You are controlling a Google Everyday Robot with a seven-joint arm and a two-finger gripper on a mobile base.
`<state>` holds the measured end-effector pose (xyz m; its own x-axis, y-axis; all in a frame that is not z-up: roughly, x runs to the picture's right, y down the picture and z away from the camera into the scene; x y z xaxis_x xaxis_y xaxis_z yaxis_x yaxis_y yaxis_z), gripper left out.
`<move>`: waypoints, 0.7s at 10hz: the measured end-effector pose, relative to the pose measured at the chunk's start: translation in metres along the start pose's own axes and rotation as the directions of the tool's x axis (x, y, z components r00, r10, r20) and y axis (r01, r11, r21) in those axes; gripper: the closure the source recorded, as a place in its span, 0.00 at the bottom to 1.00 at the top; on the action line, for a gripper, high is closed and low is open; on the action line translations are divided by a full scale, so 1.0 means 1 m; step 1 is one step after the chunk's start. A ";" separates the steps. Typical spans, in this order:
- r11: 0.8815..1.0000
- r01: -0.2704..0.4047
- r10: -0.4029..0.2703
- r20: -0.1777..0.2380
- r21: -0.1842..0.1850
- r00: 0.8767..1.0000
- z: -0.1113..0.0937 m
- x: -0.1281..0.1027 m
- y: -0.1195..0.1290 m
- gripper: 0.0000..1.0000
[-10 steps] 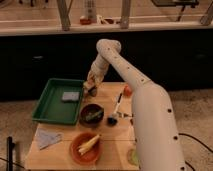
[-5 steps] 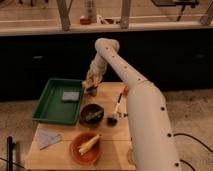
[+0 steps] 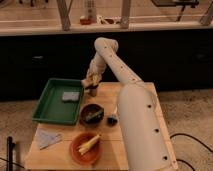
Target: Place eraser in metal cup
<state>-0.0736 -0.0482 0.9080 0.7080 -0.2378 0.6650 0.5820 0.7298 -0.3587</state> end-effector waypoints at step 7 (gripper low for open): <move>0.999 -0.051 0.051 0.020 -0.016 0.998 0.012 0.016 0.000 0.90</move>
<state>-0.0673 -0.0442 0.9263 0.7288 -0.1873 0.6586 0.5517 0.7303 -0.4028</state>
